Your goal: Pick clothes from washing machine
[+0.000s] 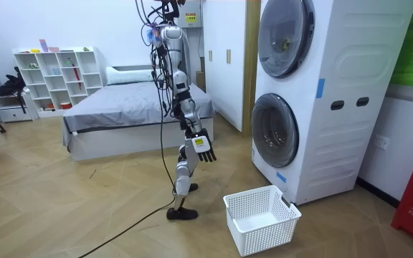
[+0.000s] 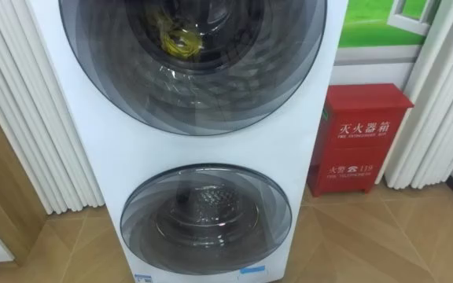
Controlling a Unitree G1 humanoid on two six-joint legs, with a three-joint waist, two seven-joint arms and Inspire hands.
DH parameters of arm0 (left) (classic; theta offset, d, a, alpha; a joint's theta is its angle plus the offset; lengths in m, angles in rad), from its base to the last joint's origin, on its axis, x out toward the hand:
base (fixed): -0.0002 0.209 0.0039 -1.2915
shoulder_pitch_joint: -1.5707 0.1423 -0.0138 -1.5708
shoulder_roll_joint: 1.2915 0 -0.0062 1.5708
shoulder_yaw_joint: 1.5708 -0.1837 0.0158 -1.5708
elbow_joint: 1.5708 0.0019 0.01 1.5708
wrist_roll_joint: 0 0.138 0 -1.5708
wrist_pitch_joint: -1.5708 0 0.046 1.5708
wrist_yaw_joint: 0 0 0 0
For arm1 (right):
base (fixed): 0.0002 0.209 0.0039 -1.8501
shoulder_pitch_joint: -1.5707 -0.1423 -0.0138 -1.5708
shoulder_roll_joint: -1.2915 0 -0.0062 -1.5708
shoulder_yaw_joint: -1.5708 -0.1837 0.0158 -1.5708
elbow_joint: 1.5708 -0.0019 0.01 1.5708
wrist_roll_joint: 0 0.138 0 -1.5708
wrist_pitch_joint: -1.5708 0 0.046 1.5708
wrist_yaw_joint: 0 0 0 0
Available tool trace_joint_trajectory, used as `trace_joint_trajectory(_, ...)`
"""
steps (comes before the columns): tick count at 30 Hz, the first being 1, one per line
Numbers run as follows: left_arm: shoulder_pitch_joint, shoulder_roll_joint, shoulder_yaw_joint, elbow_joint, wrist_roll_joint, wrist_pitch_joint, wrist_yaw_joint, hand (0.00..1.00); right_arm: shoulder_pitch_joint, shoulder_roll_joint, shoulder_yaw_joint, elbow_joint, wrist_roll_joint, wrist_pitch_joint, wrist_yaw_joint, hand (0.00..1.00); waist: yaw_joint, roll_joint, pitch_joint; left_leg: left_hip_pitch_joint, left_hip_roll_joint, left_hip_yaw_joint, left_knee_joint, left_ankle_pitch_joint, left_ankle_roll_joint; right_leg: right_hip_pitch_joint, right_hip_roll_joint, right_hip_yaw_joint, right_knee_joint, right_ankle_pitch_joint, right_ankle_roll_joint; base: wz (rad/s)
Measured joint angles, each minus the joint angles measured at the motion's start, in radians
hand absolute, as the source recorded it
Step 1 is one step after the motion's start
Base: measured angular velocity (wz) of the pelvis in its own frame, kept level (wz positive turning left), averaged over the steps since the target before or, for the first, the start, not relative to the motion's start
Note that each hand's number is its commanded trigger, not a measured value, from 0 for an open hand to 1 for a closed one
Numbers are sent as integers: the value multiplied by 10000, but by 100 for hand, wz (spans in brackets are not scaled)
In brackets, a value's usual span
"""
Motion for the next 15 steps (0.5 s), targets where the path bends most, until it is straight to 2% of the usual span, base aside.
trace_joint_trajectory(10, -108, 54, 15, -20, 55, -188, 72, 0, -76, -15, 28, 31, -290, -18, 195, 0, 7, -17, 6, -14, 1, -33, -7, 0, 0, 13, -2, -89, -4, 0, 0, 0)
trace_joint_trajectory(15, -181, 49, -4, -6, 44, -277, 79, 0, -115, 28, 33, 235, 230, -10, 203, 0, 5, -37, 21, 0, -9, -51, -15, 1, 1, 35, -5, -77, -5, 0, 0, 0)
